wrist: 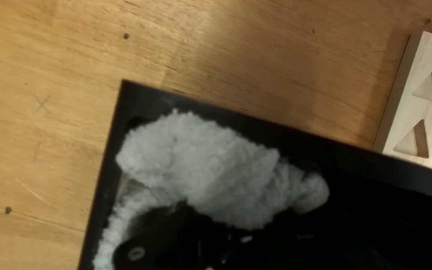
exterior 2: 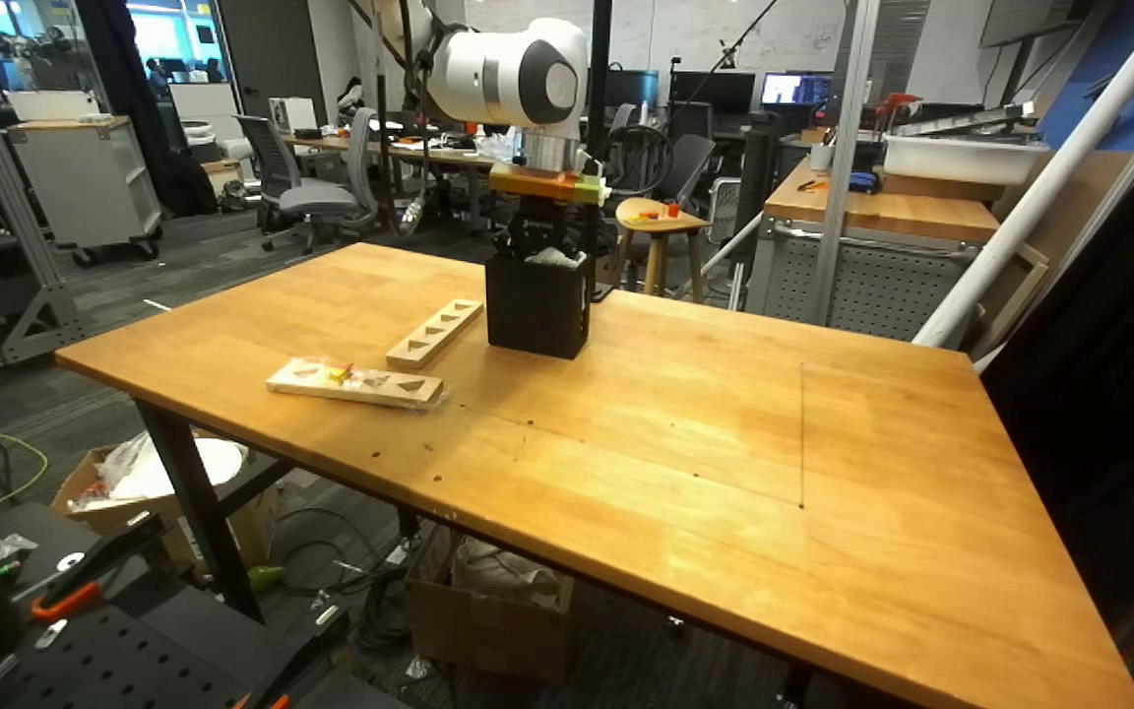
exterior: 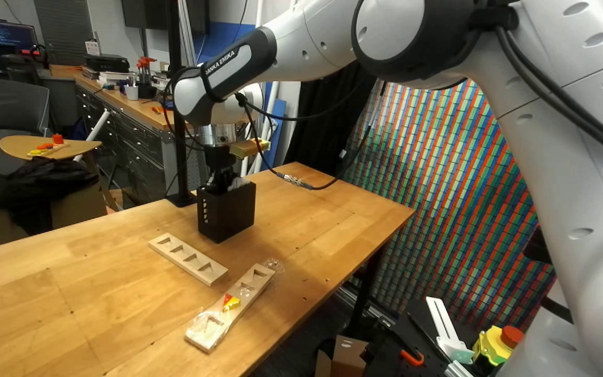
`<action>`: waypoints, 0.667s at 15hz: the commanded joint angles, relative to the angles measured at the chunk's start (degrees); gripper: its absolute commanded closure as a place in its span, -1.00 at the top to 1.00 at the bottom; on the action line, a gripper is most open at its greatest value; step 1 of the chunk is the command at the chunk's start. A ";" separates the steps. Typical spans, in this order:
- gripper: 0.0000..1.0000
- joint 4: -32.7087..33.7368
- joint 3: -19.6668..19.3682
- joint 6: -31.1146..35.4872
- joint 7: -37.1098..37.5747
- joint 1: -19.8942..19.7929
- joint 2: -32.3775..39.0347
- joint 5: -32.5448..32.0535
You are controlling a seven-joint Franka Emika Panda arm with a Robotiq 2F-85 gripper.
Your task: Put the white towel in the basket.
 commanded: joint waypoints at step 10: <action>-1.00 -1.78 0.72 -0.21 -0.89 0.55 -6.90 -0.08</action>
